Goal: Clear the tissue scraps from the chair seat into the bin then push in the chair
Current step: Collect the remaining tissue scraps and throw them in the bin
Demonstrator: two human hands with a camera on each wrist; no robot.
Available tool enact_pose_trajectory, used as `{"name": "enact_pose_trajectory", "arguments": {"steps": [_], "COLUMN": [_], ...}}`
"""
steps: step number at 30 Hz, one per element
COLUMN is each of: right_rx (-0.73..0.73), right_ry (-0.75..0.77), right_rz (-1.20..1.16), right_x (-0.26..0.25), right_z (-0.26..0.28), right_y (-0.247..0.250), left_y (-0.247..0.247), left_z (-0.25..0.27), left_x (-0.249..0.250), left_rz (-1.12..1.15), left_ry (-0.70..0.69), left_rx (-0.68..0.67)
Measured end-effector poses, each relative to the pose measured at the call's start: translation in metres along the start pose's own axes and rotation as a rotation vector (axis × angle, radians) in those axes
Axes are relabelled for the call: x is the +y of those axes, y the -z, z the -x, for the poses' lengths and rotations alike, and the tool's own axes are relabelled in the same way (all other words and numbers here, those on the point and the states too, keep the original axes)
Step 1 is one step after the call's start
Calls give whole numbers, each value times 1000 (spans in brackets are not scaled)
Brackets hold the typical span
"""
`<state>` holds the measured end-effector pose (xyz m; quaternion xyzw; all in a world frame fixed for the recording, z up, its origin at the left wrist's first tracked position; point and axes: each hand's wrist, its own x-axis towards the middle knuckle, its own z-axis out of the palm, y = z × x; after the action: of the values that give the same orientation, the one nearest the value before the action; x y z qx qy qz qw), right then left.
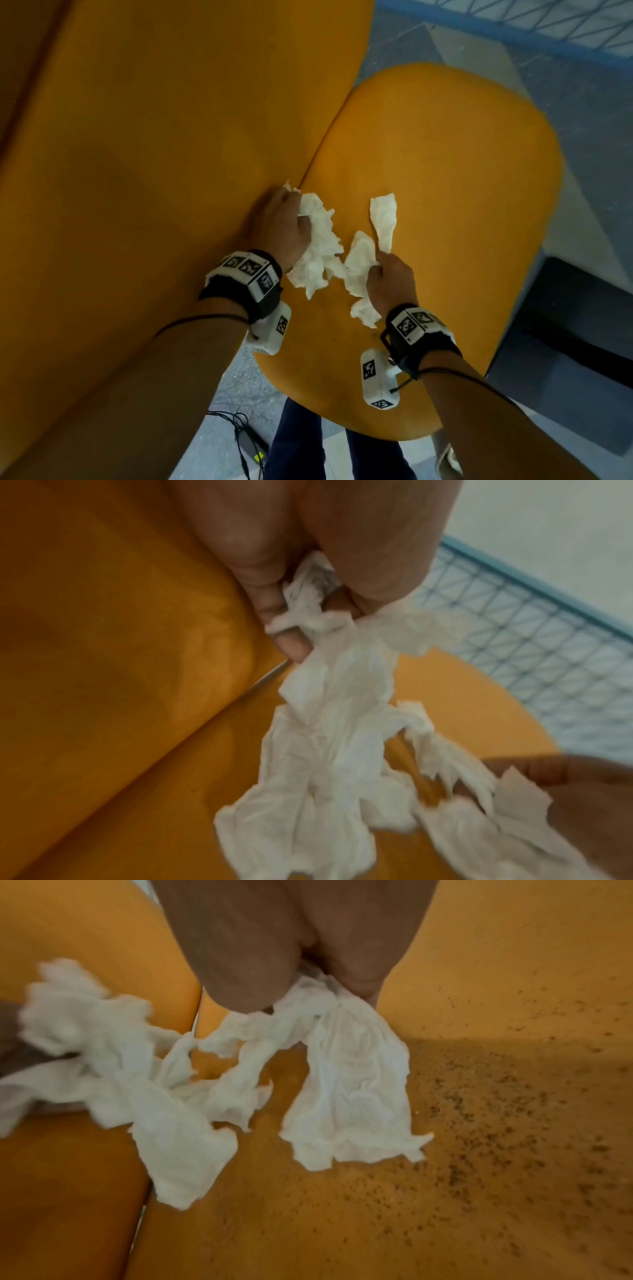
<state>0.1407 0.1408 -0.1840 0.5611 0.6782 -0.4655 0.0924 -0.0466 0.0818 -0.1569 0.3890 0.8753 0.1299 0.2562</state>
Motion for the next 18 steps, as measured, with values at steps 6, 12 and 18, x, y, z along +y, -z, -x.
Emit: {"name": "enact_pose_trajectory", "arguments": {"steps": [6,12,18], "right_rx": [86,107,146], "right_ry": [-101,-210,-183], "right_rz": [-190,-155,15], "right_x": [8,19,39], "right_z": [4,14,18], "right_y": [13,17,13], "left_y": [13,-24,-65], "left_z": [31,70,86], "left_x": [-6,-20,-29], "left_rz": [277,112,-114], "left_ry": [-13,-86,27], "left_rx": [139,2,-267]}}
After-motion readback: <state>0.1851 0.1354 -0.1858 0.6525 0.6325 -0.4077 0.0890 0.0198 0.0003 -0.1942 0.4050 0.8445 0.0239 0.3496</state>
